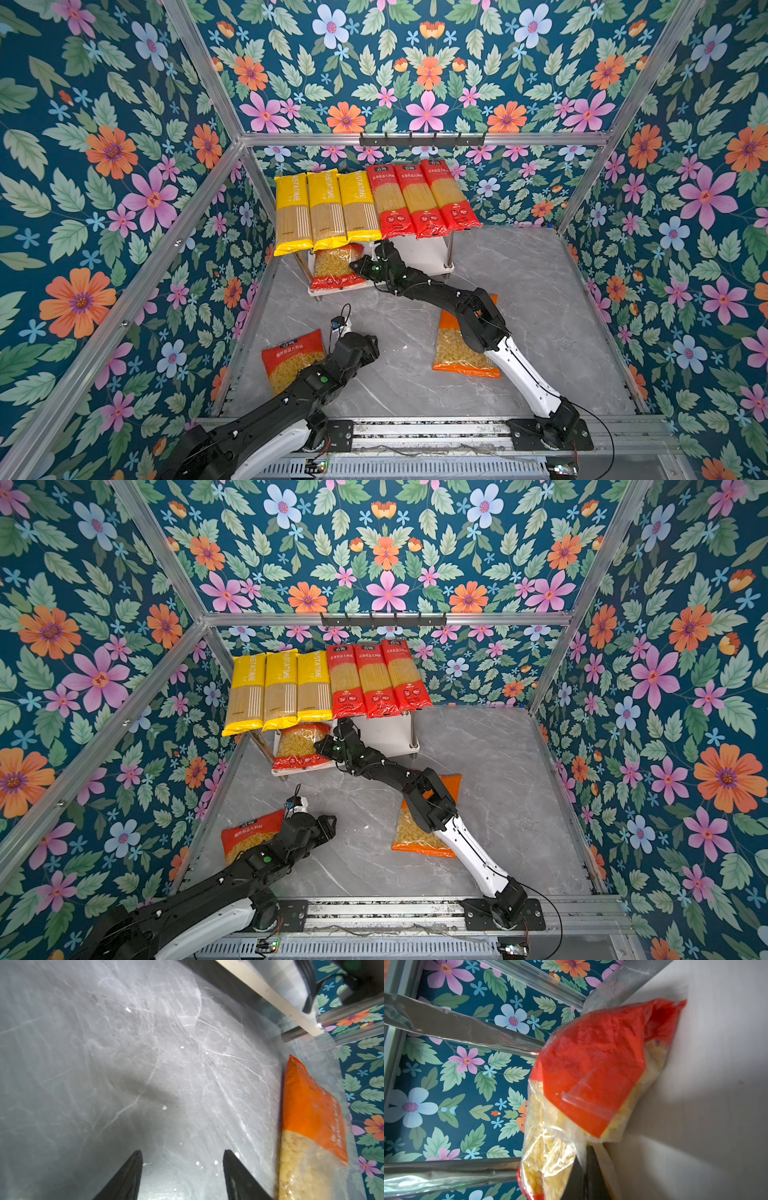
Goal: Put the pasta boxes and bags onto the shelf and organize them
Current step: 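Push the bag deeper onto the lower shelf, open the right gripper, withdraw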
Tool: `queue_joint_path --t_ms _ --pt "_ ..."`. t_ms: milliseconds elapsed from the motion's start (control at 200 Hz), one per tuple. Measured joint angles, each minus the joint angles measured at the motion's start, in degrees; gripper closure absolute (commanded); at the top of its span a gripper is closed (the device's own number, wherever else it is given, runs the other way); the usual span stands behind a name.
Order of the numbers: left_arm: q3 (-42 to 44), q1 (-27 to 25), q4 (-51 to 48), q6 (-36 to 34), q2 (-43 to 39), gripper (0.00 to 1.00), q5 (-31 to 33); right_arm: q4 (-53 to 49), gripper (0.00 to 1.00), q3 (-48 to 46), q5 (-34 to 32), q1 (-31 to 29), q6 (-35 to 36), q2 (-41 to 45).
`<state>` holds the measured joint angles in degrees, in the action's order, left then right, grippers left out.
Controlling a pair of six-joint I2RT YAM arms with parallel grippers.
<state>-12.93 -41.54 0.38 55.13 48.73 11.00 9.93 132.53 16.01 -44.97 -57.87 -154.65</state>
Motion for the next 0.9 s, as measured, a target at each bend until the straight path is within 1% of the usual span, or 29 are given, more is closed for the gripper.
queue_joint_path --t_ms 65,135,175,215,275,330,440,580,785,895 --pt "-0.09 -0.17 0.44 0.00 0.37 0.36 0.02 -2.16 1.00 2.99 1.38 0.24 1.16 -1.31" --pt "-0.20 -0.35 0.50 0.04 0.55 0.36 0.11 -4.26 0.87 4.57 2.34 0.39 1.81 -1.62" --pt "-0.39 -0.37 0.50 0.04 0.52 0.36 0.33 -5.25 0.77 4.70 2.99 0.44 2.51 -1.44" --pt "-0.66 -0.46 0.44 0.04 0.37 0.35 0.46 -6.14 0.70 4.33 3.85 0.46 3.06 -1.01" --pt "-1.25 -0.46 0.20 0.02 -0.17 0.36 0.72 -7.26 0.63 2.05 4.81 0.42 4.98 0.68" --pt "-2.16 -0.46 -0.48 -0.07 -0.68 0.35 0.85 -7.67 0.60 -2.10 5.64 0.35 5.81 3.69" --pt "-4.20 -0.44 -1.73 -1.40 -1.44 0.36 1.29 -7.26 0.57 -11.32 6.27 0.26 7.32 10.93" --pt "-5.86 -0.44 -4.35 -2.67 -2.60 0.35 2.23 -2.27 0.57 -24.48 6.16 0.42 7.41 19.76" --pt "-8.94 -0.26 -11.80 -4.26 -5.64 0.35 5.77 4.92 0.57 -44.41 4.74 -1.18 2.95 29.59" --pt "-10.34 0.61 -16.11 -4.35 -7.17 0.35 9.05 7.10 0.57 -52.09 3.98 -3.37 1.01 34.23"
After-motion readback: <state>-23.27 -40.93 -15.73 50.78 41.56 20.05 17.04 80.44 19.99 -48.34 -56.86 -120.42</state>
